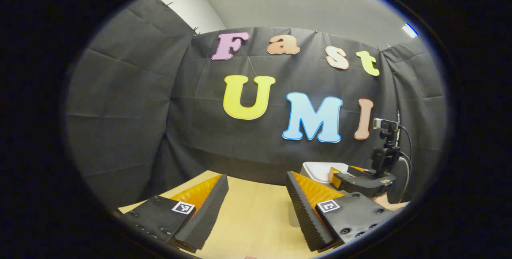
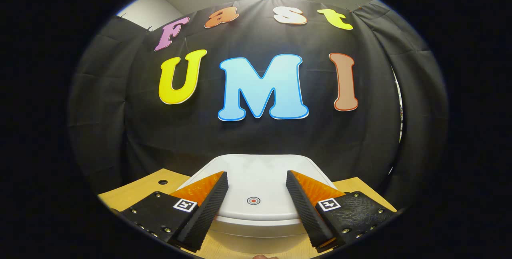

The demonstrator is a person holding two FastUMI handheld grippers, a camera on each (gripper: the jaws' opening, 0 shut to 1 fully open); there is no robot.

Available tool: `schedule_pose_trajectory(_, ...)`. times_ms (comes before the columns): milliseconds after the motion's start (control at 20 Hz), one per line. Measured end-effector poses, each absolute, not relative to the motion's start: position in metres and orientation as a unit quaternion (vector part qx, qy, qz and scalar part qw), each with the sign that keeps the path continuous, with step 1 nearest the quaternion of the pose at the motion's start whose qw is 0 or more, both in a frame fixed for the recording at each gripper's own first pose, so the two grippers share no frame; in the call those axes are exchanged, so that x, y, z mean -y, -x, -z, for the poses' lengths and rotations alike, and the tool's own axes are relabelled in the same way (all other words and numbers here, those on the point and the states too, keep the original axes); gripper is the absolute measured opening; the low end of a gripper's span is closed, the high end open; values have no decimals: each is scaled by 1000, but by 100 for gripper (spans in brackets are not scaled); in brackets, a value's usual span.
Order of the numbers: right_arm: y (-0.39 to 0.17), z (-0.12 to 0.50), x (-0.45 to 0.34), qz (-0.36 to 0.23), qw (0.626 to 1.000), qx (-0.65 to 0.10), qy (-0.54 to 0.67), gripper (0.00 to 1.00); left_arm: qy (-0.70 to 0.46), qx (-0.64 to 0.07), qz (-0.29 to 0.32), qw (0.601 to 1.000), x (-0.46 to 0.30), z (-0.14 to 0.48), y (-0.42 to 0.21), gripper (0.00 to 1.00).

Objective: Press the lid of the desktop garbage bin to open it, pick up the crumpled paper on the desktop and throw it into the bin, then pick up the pop can on the desktop and drop it into the bin, and finally close the garbage bin lid.

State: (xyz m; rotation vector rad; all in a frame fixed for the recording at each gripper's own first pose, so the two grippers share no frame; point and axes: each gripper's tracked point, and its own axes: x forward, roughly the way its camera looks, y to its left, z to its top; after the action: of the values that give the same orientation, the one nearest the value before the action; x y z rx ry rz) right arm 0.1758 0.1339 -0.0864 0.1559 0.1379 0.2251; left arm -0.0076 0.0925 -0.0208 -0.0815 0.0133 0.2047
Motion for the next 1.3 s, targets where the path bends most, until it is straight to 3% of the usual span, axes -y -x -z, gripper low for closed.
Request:
schedule_pose_trajectory(250,-155,64,-116,-109,988,-58,-95,94,21,-7,-105,994,-99,23,-11,95)
schedule_pose_trajectory(800,-78,24,-85,-109,990,-49,-77,94,30,-17,-46,998,-61,43,-74,95)
schedule_pose_trajectory(1300,-40,-3,-70,-119,991,-35,-51,94,27,-10,-31,999,-44,43,-75,95)
